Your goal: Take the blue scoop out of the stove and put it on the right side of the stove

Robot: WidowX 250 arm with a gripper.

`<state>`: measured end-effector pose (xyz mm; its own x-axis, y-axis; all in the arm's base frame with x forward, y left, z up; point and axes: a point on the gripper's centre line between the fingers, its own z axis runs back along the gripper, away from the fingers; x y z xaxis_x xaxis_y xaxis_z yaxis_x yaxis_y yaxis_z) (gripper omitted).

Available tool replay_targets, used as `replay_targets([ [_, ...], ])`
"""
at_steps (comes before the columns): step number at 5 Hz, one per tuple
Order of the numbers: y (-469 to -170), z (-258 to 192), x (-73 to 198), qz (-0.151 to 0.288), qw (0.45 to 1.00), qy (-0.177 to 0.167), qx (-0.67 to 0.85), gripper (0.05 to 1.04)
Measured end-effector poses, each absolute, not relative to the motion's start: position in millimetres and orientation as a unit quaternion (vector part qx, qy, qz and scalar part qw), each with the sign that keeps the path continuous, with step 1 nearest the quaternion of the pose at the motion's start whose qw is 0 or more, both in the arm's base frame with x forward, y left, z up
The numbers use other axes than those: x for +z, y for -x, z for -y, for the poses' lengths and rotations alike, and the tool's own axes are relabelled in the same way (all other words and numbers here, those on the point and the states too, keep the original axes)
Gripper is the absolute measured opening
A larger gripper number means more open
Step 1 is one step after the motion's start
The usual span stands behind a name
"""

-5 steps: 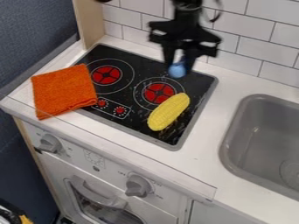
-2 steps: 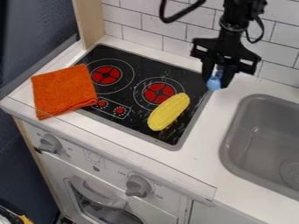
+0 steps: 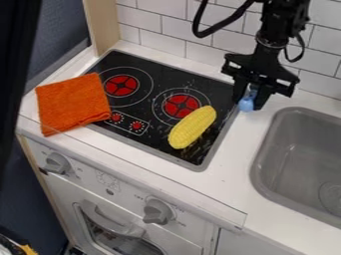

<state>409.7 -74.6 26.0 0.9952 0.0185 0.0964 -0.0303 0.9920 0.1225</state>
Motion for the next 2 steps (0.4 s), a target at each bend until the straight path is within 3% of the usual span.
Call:
replay_targets([
  [1, -409.1, 75.8, 24.8, 0.047, 0.997, -0.064, 0.016, 0.459],
  [2, -407.2, 76.0, 20.8, 0.035, 0.997, -0.067, 0.014, 0.776],
])
